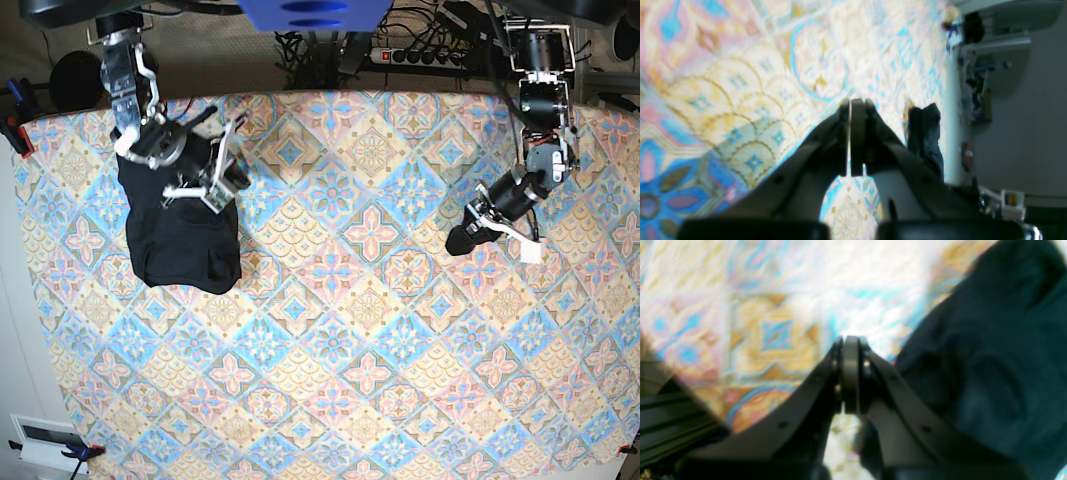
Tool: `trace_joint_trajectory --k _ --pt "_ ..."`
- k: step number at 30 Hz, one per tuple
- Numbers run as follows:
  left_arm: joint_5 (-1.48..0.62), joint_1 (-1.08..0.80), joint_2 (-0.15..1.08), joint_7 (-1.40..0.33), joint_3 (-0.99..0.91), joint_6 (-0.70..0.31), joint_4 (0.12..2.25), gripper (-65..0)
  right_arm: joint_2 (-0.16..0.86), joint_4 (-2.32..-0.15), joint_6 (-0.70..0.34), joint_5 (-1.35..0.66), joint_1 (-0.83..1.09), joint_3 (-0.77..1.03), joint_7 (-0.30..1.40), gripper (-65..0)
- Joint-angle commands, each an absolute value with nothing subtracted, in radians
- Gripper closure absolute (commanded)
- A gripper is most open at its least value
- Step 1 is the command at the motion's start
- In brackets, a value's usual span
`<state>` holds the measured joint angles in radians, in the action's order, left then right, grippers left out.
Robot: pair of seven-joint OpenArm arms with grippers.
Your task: Layout the t-shirt on the table in an organized manner, then fold the t-shirt properly
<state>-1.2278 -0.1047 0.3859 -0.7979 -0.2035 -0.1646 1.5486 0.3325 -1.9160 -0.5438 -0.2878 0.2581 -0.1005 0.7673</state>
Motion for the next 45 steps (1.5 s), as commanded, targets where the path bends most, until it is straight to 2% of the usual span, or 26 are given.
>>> trace_joint_trajectory --k 1,7,10,17,21,29,38,45 --pt "-1.242 -0.104 0.410 -0.789 -0.214 -0.174 1.583 -0.2 0.332 -1.960 -0.542 -0.312 0.255 -0.081 0.727 0.0" --pt "-1.242 -0.248 0.450 -0.789 -0.300 -0.174 1.693 -0.2 0.311 -2.005 -0.542 -0.312 0.441 0.045 0.717 0.0" --pt "-1.242 -0.318 0.470 -0.789 -0.349 -0.174 1.724 -0.2 0.269 -2.015 -0.542 -0.317 0.501 0.084 0.716 0.0" --pt "-1.241 -0.565 0.489 -0.799 -0.529 -0.174 1.857 -0.2 0.262 -2.020 -0.542 -0.489 0.627 0.211 0.716 0.0" --pt "-1.221 -0.671 0.487 -0.888 -0.642 -0.174 1.908 -0.2 0.262 -2.018 -0.542 -0.545 0.691 0.275 0.716 0.0" --pt "-1.064 -0.829 0.406 -1.041 -0.848 -0.174 1.954 -0.1 0.260 -2.014 -0.542 -0.545 0.766 0.325 0.716 0.0" --pt "-0.914 -1.012 0.404 -1.043 -0.855 -0.174 1.949 -0.1 0.259 -2.008 -0.542 -0.544 0.929 0.354 0.717 0.0" --pt "-0.736 -0.990 0.409 -0.983 -0.661 -0.174 1.825 -0.2 0.257 -1.876 -0.542 -0.544 0.929 0.343 0.722 0.0"
